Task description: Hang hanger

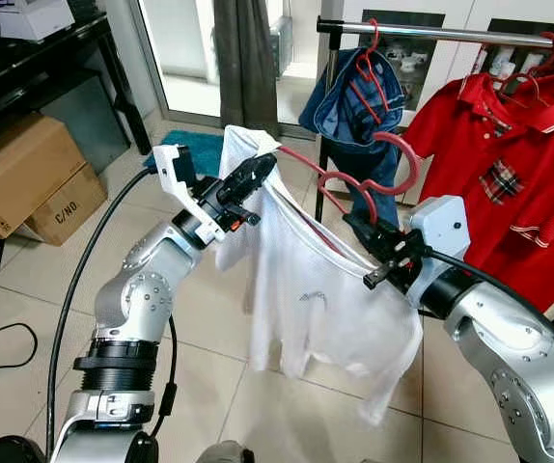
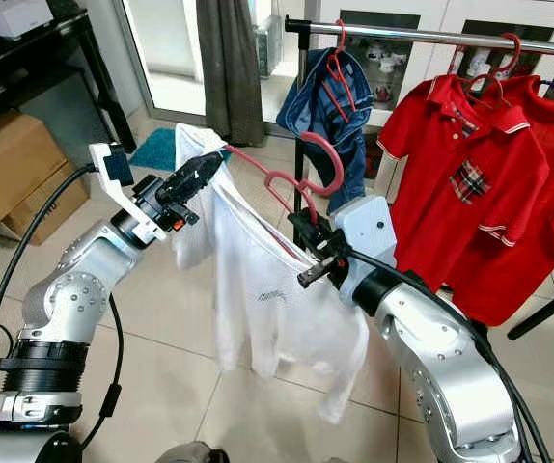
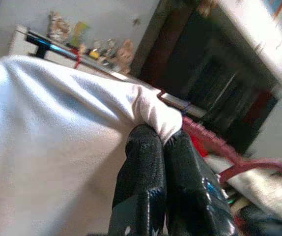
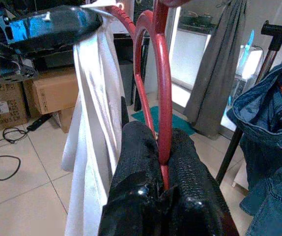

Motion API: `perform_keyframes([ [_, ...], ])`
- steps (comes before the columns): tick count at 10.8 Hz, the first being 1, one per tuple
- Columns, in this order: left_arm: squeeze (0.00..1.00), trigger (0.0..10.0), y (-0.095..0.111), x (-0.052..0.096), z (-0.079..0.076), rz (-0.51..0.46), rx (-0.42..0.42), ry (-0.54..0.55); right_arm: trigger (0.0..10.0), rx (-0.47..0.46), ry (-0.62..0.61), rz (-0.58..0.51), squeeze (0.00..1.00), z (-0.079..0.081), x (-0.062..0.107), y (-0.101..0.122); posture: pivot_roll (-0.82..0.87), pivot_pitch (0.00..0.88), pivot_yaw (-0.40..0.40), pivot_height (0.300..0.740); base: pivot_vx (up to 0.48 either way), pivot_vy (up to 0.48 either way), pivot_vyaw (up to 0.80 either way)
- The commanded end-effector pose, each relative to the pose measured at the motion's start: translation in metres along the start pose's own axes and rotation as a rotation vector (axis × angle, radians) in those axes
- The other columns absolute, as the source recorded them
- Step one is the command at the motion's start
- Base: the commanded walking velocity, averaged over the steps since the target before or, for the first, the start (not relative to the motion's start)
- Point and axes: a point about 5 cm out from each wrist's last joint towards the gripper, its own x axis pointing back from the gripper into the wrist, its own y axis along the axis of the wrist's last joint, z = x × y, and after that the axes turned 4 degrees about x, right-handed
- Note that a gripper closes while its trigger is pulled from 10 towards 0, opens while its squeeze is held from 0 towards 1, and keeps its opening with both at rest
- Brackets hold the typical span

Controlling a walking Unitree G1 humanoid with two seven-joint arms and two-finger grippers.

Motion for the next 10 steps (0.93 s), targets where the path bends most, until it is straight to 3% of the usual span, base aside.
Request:
perform_keyframes([
  [1,0.00,0.0,0.005,0.000,0.000,0.004,-0.085,0.024,0.0,0.011,-0.059,0.015,0.00,-0.010,0.001,-0.001,0.00,0.005,0.073,0.740,0.000,0.000,0.00],
  [2,0.00,10.0,-0.002,-0.003,0.013,0.113,-0.424,0.183,0.0,0.011,-0.062,0.015,0.00,-0.010,0.002,-0.002,0.00,0.009,0.073,0.740,0.000,0.000,0.00],
  [3,1.00,10.0,-0.001,-0.004,0.011,0.089,-0.410,0.178,0.0,0.010,-0.062,0.015,0.00,-0.010,0.002,-0.002,0.00,0.013,0.073,0.740,0.000,0.000,0.00],
  [7,1.00,10.0,-0.022,-0.006,0.000,0.107,-0.582,0.158,0.0,-0.003,-0.069,0.009,0.00,-0.009,0.002,-0.001,-0.01,0.020,0.078,0.740,0.000,0.000,0.00],
  [9,1.00,10.0,-0.026,-0.011,-0.002,0.085,-0.606,0.198,0.0,0.032,-0.070,-0.002,0.00,-0.009,0.001,0.001,-0.01,0.022,0.073,0.740,0.000,0.000,0.00],
  [10,0.42,10.0,-0.030,-0.018,-0.004,0.058,-0.466,0.216,0.0,0.142,-0.075,-0.005,0.00,-0.009,-0.001,0.003,-0.01,0.021,0.070,0.740,0.000,0.000,0.00],
])
